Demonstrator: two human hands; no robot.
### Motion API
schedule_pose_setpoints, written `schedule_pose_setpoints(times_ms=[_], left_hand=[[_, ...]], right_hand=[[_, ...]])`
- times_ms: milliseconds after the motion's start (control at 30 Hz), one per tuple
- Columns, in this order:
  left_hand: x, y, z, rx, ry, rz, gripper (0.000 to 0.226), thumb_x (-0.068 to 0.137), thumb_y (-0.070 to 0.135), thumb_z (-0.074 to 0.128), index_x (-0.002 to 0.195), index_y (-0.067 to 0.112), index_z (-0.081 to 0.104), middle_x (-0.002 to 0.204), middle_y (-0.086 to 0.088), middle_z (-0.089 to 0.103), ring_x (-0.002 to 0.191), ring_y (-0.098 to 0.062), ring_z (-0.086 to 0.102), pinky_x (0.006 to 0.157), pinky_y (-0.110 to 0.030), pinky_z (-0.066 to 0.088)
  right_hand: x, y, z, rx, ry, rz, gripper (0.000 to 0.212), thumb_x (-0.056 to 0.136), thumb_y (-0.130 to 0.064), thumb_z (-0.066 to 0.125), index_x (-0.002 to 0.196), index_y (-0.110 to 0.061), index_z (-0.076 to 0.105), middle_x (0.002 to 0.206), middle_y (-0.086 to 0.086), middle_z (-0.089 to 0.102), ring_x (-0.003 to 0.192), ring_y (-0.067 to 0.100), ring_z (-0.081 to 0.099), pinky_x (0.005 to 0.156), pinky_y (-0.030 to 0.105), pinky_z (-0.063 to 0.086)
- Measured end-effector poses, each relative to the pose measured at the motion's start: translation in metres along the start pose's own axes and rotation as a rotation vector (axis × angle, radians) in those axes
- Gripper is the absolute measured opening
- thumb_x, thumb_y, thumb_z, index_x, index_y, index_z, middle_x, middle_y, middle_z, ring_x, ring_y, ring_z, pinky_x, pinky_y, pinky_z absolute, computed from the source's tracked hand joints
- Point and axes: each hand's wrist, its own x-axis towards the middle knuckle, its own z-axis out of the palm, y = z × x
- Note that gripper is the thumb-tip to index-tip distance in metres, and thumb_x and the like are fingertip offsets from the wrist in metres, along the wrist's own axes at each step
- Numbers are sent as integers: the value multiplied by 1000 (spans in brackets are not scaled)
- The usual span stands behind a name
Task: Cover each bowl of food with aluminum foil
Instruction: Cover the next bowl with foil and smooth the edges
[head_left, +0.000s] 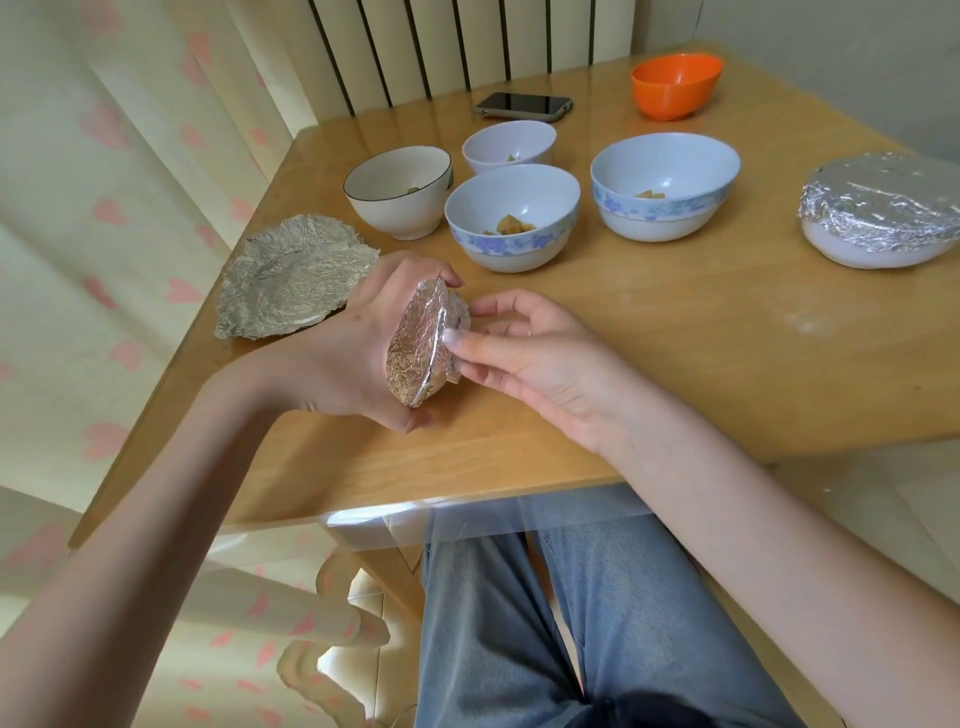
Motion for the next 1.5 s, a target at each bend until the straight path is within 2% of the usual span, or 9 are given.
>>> schedule_pose_setpoints(times_ms=[200, 467, 667, 833, 1033, 1167, 1233, 1367, 1500], left_hand=[[1, 1, 0, -9, -8, -9, 106, 46, 43, 85, 129, 52, 20, 134, 21, 20, 131, -9, 26, 100, -24, 32], [0, 0, 0, -33, 4, 0, 105, 44, 44, 84, 127, 55, 20, 134, 20, 22, 130, -4, 27, 96, -19, 32], [1, -1, 1, -41, 2, 1, 106, 44, 44, 85, 127, 54, 21, 135, 17, 22, 132, -6, 26, 99, -21, 32], [0, -1, 0, -58, 19, 18, 103, 43, 46, 82, 125, 56, 20, 132, 23, 22, 129, 2, 26, 96, -15, 31], [0, -2, 1, -47, 23, 19, 104, 43, 46, 83, 126, 53, 21, 132, 20, 23, 130, -1, 26, 95, -16, 31], [-1, -2, 1, -46, 22, 24, 104, 44, 41, 85, 124, 57, 20, 131, 19, 22, 129, 0, 26, 95, -15, 31], [-1, -3, 2, -54, 24, 25, 104, 45, 39, 85, 124, 55, 20, 131, 19, 22, 129, 1, 26, 95, -15, 31], [-1, -2, 2, -43, 29, 33, 105, 46, 37, 86, 125, 55, 19, 130, 21, 22, 123, 8, 27, 92, -9, 31], [0, -1, 2, -39, 31, 22, 103, 43, 45, 82, 123, 60, 18, 129, 23, 21, 128, 2, 26, 94, -15, 32]], right_hand=[[1, 12, -3, -14, 15, -30, 40, 79, -1, 72, 114, -7, 53, 89, 8, 59, 79, 13, 61, 76, 24, 55], [0, 24, 8, -26, 104, -176, 27, 86, -2, 65, 107, -11, 51, 89, 12, 56, 74, 12, 60, 71, 23, 55], [3, 27, 12, -266, 289, -326, 28, 78, 3, 61, 97, -16, 53, 73, 5, 60, 67, 16, 61, 76, 48, 56], [4, 28, 10, -43, 272, -183, 22, 85, 6, 59, 88, -14, 51, 74, 4, 61, 52, 7, 60, 68, 28, 57], [9, 36, 14, -270, 404, -367, 22, 80, 5, 62, 74, -15, 62, 69, 3, 65, 62, 17, 65, 71, 42, 58], [3, 38, 16, -447, 448, -466, 14, 81, -4, 66, 87, -13, 74, 72, -6, 69, 66, 6, 63, 66, 18, 52], [-2, 37, 16, -523, 465, -492, 14, 82, -9, 65, 89, -12, 76, 72, -3, 71, 65, 9, 62, 64, 20, 49], [-4, 32, 20, -265, 329, -261, 24, 79, -34, 66, 89, -13, 75, 79, -3, 73, 78, 10, 68, 81, 34, 56], [-7, 23, 18, 82, 233, -78, 11, 83, -9, 71, 94, -6, 69, 82, 3, 70, 69, 8, 63, 74, 22, 57]])
